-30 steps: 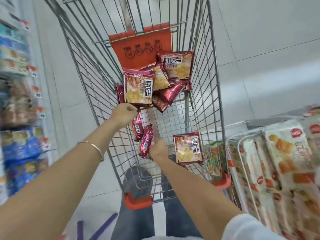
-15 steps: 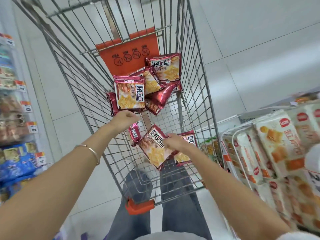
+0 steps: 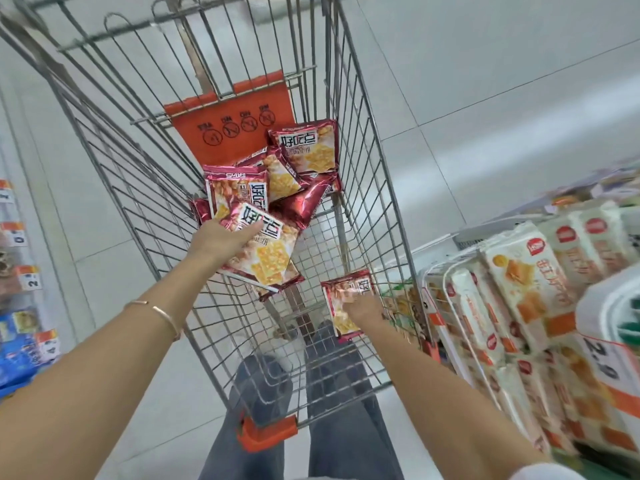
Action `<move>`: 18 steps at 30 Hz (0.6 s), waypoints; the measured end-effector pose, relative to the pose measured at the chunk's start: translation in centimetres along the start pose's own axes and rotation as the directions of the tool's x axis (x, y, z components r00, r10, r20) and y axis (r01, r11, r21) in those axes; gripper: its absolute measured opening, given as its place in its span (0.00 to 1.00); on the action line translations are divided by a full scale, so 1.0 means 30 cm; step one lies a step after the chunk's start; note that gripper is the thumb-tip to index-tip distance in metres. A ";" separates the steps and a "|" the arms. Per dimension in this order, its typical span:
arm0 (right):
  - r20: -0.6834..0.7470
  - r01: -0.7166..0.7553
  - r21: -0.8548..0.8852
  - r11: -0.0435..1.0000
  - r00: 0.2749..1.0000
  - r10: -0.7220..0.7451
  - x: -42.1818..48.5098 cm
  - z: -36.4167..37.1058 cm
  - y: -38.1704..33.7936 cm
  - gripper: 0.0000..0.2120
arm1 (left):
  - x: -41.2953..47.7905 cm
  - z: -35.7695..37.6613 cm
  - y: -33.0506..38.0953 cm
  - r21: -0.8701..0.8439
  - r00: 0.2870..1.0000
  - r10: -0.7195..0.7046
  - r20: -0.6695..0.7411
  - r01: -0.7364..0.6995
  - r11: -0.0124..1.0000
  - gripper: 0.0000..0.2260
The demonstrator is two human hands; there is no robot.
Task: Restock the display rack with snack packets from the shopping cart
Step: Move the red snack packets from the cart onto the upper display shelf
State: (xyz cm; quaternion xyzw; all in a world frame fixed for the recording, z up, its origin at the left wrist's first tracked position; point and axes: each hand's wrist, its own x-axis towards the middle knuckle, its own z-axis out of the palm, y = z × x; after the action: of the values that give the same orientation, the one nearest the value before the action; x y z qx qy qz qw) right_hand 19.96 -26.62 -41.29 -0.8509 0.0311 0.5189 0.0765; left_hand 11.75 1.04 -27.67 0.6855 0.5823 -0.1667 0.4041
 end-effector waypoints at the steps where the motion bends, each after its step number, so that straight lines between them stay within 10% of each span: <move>1: -0.016 -0.005 -0.039 0.999 1.000 0.004 0.019 0.036 0.025 0.38 | 0.009 0.004 -0.015 -0.033 1.000 -0.013 -0.001 0.013 0.999 0.48; 6: -0.153 -0.081 -0.119 0.990 0.986 0.063 0.063 0.129 0.050 0.54 | 0.042 0.040 -0.074 -0.132 0.998 -0.055 0.037 0.060 0.989 0.43; 18: -0.162 0.165 0.118 0.979 0.976 -0.145 -0.008 0.062 -0.009 0.17 | -0.001 0.017 -0.076 -0.150 0.999 -0.007 -0.047 0.000 0.989 0.35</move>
State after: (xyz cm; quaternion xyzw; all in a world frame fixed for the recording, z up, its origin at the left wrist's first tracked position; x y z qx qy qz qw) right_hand 18.27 -26.05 -41.89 -0.8809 0.0040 0.4417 0.1698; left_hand 9.74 0.62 -28.78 0.6559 0.6039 -0.1069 0.4400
